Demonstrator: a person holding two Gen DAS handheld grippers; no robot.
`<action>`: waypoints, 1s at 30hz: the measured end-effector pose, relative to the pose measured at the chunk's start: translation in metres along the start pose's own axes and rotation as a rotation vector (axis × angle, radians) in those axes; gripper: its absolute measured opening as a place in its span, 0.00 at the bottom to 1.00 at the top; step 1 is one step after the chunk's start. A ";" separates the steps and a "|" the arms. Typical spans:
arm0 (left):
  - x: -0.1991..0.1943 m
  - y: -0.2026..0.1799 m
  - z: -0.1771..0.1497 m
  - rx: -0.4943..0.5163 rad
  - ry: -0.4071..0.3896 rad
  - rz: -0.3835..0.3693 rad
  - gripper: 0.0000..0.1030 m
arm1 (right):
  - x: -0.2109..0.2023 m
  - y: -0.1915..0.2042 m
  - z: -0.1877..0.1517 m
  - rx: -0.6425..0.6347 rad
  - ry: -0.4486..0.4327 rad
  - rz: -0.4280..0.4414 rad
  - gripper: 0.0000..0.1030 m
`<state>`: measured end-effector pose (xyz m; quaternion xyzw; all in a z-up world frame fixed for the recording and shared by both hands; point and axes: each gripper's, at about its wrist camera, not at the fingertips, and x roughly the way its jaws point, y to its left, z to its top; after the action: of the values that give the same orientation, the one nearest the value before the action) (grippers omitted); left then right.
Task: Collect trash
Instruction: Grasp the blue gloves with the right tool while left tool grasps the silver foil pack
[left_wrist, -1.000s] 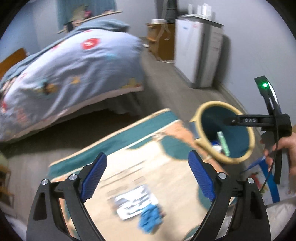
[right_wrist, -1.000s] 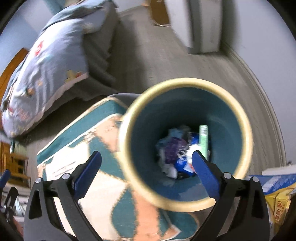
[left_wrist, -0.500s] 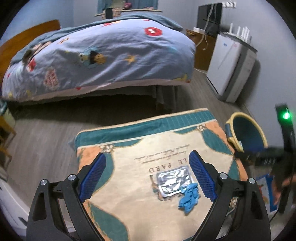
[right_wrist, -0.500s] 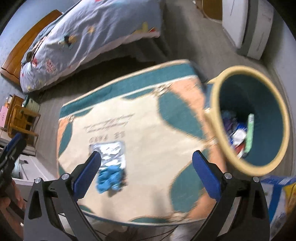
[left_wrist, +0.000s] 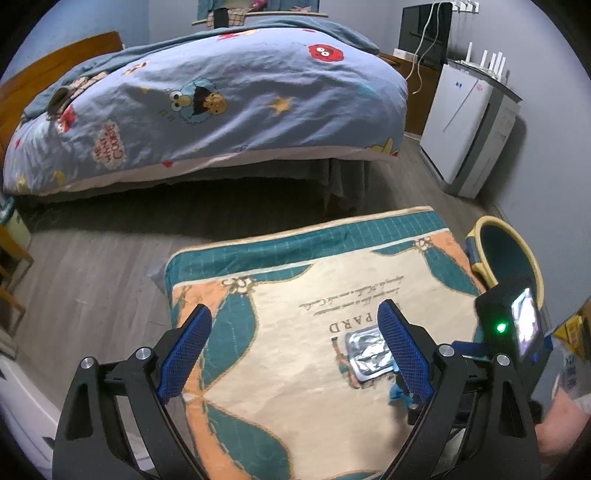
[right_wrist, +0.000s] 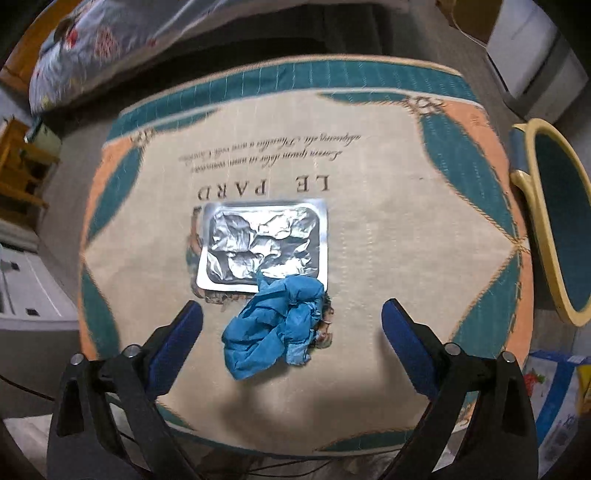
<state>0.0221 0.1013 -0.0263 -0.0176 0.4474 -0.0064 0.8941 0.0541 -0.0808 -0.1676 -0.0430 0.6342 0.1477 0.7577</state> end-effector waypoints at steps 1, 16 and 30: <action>0.001 0.002 0.000 -0.002 0.001 0.000 0.88 | 0.004 0.002 0.000 -0.005 0.013 -0.001 0.79; 0.035 -0.009 -0.010 0.064 0.065 -0.003 0.88 | -0.028 -0.031 0.014 0.089 -0.032 0.111 0.44; 0.116 -0.109 -0.068 0.500 0.242 -0.102 0.91 | -0.081 -0.110 0.044 0.297 -0.173 0.258 0.44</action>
<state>0.0380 -0.0129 -0.1558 0.1817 0.5341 -0.1636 0.8093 0.1144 -0.1883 -0.0936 0.1637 0.5818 0.1515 0.7822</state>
